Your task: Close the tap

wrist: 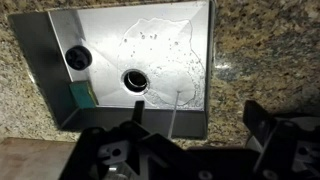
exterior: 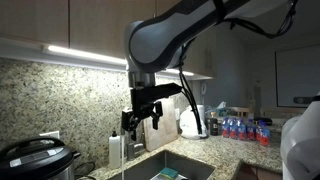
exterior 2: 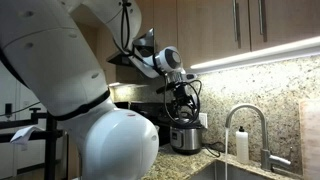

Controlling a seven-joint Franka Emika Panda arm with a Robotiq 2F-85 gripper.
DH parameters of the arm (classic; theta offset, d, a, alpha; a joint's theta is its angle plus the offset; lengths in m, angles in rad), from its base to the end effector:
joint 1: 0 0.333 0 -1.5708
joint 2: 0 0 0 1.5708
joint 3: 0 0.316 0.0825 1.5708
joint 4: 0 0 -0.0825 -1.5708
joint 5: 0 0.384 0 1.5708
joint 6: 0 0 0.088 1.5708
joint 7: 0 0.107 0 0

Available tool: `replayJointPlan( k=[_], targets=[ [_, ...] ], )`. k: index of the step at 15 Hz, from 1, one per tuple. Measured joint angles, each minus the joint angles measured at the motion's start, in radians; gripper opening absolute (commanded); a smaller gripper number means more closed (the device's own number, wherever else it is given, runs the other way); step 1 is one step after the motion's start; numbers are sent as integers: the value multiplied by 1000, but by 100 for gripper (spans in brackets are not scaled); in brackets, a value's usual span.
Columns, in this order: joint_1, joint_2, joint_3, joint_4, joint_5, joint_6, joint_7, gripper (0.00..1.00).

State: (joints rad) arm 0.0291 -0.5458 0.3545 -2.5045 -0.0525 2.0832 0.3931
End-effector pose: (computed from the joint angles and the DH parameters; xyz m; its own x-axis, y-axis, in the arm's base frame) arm 0.3683 0.1520 0.4690 0.9855 -0.0097 0.1697 -0.0399 -0.9837 0.1756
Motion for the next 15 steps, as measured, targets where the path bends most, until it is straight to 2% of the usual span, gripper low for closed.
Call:
replayJointPlan(
  k=[11, 15],
  targets=[
    [0, 0, 0, 0, 0, 0, 0, 100],
    [14, 0, -24, 0, -2, -1, -2, 100]
  ],
)
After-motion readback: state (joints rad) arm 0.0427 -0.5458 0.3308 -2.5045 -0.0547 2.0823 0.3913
